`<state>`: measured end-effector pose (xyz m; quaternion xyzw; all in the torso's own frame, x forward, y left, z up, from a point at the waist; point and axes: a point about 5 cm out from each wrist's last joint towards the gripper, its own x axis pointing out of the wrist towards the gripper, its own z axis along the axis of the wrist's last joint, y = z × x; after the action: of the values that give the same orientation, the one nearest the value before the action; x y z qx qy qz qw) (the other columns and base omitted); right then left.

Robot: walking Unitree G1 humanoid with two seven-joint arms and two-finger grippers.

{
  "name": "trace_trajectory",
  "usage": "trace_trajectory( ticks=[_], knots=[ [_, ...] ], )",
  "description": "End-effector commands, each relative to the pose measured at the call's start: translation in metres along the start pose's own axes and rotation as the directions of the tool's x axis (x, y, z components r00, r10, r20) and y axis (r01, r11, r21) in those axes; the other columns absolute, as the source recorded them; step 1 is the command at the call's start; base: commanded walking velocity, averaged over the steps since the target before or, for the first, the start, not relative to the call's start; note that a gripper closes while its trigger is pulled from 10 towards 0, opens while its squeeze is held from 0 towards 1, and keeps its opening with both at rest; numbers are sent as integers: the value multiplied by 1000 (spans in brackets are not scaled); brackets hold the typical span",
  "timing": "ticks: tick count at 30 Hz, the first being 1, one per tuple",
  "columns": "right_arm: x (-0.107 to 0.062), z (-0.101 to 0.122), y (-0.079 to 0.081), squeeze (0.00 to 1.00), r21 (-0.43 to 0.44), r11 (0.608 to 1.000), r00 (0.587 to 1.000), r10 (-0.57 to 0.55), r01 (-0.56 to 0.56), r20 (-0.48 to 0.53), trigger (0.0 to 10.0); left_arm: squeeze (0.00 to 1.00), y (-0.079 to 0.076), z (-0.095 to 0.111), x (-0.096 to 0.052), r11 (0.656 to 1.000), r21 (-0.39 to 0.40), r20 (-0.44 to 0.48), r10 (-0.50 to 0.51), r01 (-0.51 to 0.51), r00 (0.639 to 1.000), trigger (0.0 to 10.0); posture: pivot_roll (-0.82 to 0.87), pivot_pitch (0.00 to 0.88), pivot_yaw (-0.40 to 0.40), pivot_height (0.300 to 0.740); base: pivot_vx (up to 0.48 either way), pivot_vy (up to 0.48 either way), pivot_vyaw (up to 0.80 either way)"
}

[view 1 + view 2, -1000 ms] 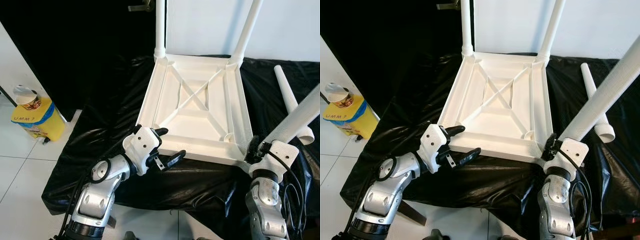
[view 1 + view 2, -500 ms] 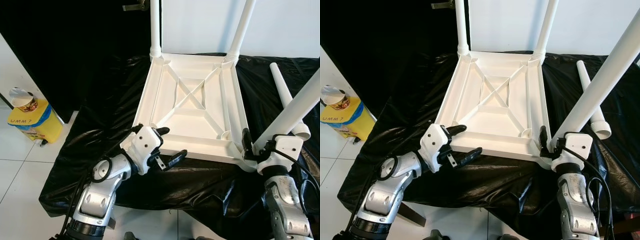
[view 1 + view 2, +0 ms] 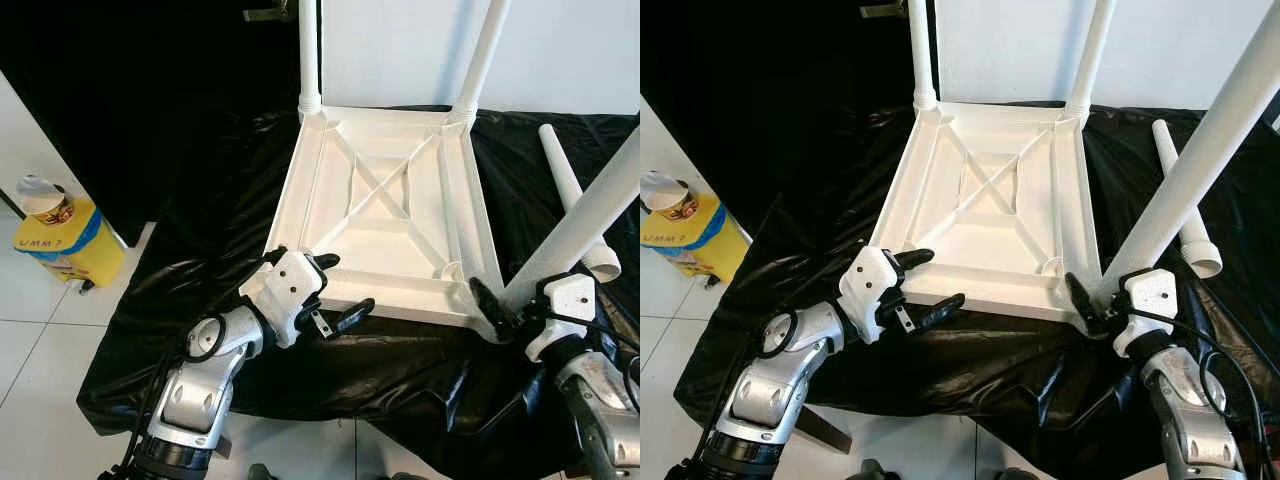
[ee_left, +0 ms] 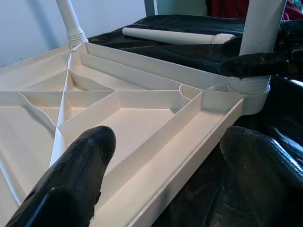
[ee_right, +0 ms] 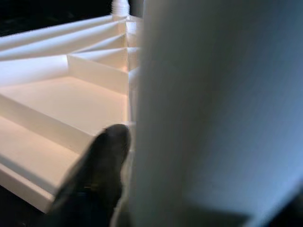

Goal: Building children table

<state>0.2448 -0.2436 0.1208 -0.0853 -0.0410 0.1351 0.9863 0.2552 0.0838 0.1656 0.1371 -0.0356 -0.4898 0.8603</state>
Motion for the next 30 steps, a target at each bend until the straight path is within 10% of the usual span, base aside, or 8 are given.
trace_trajectory(
  ticks=[1, 14, 15, 16, 17, 18, 30],
  knots=[
    [-2, -7, 1, 0, 28, 1000, 1000, 7, -7, -23, 0, 0, 3, 1, 0, 997, 1, 6, 83, -83, 996, 10000, -62, 74, 3, 740, 0, 0, 0],
    [-9, -17, 6, 0, 95, 995, 999, -2, 6, -44, 0, 0, 4, 0, -2, 996, 3, 1, 88, -88, 996, 10000, -64, 72, 9, 740, 0, 0, 0],
    [-11, -21, 6, 0, 128, 991, 998, -34, 41, -57, 1882, 0, 4, 0, -2, 996, 4, 2, 85, -85, 996, 10000, -67, 69, 12, 740, 0, 0, 0],
    [-12, -22, 6, 0, 132, 990, 997, -44, 52, -64, 7176, 0, 3, 0, -2, 997, 4, 2, 83, -83, 997, 10000, -67, 69, 12, 740, 0, 0, 0],
    [-12, -23, 7, 0, 133, 989, 997, -49, 57, -67, 7176, 0, 3, 0, -2, 997, 4, 3, 82, -82, 997, 10000, -67, 69, 12, 740, 0, 0, 0],
    [-13, -25, 7, 0, 157, 985, 995, -61, 73, -77, 10000, 0, 3, 0, -2, 997, 5, 2, 80, -80, 997, 10000, -68, 68, 12, 740, 0, 0, 0],
    [-9, -24, 14, 0, 171, 978, 991, -110, 122, -79, 10000, 0, 2, 0, -1, 998, 8, 2, 70, -70, 998, 10000, -67, 63, 9, 740, 0, 0, 0]
  ],
)
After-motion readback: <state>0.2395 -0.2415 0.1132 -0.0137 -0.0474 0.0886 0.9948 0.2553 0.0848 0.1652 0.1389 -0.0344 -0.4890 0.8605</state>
